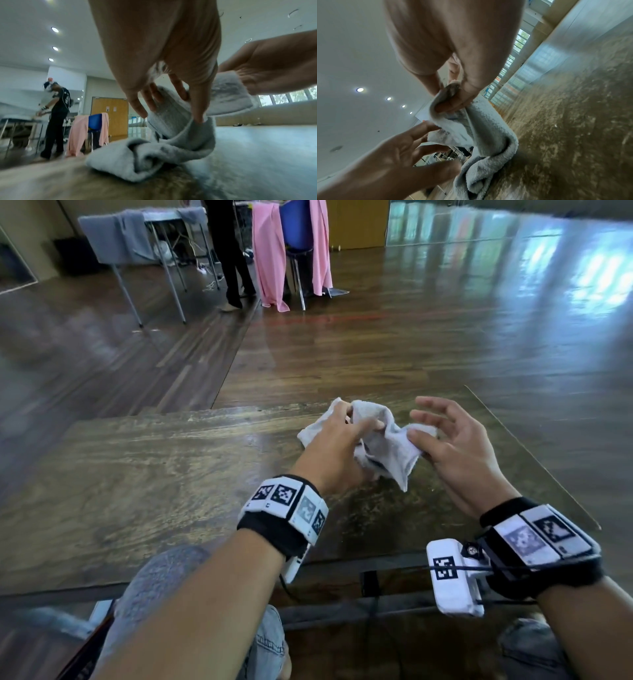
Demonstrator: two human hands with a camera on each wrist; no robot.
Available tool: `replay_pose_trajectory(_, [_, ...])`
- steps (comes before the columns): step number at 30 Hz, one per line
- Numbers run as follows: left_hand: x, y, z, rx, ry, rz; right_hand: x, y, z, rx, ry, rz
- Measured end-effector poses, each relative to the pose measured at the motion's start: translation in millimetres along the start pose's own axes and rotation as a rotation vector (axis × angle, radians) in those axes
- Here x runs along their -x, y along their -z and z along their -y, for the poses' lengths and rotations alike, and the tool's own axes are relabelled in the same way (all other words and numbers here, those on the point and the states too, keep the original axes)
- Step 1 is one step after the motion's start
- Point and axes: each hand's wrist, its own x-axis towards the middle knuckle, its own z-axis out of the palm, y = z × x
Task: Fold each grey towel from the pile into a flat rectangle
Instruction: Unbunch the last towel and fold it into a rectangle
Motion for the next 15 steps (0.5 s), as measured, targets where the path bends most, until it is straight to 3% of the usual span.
replay_pose_trajectory(3, [-1, -12, -5, 0.030, 0.043, -0.253, 2, -1, 4, -0.043, 0.027, 0.033])
replay_pose_trajectory(5, [-5, -14, -6, 0.056, 0.052, -0.352, 2, -1, 6, -0.068, 0.037, 0.043])
replay_pose_trajectory(10, [-2, -16, -14, -0.042, -0.008, -0.132, 6, 0, 11, -0.106, 0.033, 0.096])
replay_pose_trajectory(15, [0, -20, -23, 0.105, 0.024, -0.245, 10, 1, 11, -0.131, 0.046, 0.134])
